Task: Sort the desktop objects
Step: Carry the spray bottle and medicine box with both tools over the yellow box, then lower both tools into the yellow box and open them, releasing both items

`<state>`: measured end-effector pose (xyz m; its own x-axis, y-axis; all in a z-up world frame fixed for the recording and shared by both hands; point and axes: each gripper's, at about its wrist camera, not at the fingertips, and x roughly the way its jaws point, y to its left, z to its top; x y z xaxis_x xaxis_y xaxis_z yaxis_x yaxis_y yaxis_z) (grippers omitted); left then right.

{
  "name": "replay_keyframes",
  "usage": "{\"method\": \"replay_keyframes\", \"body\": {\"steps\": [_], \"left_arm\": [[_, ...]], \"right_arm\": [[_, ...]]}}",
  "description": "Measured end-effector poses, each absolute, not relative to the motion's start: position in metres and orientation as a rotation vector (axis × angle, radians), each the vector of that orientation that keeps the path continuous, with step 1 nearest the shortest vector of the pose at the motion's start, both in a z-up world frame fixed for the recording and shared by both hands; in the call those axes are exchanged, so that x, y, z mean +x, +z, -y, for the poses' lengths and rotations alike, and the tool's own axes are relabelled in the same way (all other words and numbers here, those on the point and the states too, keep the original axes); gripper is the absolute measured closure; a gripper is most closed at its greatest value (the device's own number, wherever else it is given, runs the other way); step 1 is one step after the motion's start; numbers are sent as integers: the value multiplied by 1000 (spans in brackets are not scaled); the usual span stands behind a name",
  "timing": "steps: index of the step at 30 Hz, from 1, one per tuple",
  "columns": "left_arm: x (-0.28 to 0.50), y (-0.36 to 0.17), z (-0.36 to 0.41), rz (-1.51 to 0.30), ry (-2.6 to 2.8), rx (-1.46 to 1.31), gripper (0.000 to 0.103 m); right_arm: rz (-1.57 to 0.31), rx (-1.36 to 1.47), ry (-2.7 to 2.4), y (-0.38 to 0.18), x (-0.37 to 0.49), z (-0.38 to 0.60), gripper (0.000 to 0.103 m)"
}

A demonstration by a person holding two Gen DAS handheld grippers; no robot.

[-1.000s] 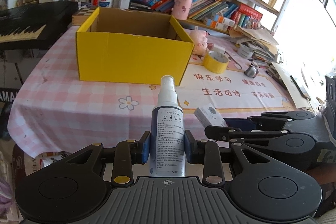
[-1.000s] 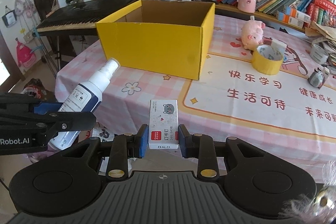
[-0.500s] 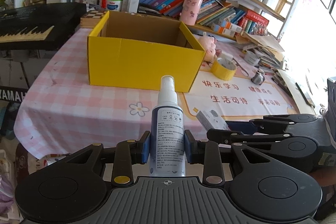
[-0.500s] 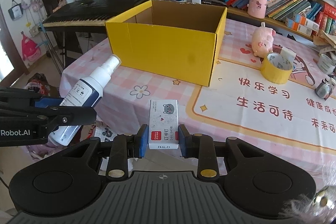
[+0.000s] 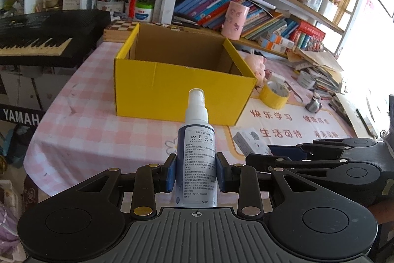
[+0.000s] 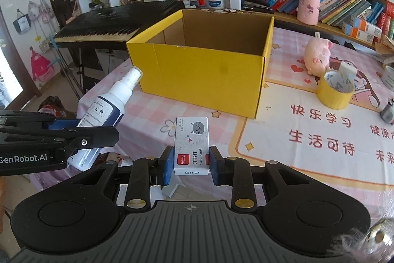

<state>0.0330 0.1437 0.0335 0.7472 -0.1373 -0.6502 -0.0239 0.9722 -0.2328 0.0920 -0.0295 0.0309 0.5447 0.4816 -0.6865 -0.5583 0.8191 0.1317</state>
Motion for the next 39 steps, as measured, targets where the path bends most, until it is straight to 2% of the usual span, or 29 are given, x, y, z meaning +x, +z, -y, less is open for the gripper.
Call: {"method": "replay_keyframes", "body": {"steps": [12, 27, 39], "left_arm": [[67, 46, -152, -701, -47, -239, 72], [152, 72, -158, -630, -55, -222, 72], [224, 52, -170, -690, -19, -206, 72]], "right_arm": [[-753, -86, 657, 48, 127, 20, 76], [-667, -83, 730, 81, 213, 2, 76], [-654, -223, 765, 76, 289, -17, 76]]}}
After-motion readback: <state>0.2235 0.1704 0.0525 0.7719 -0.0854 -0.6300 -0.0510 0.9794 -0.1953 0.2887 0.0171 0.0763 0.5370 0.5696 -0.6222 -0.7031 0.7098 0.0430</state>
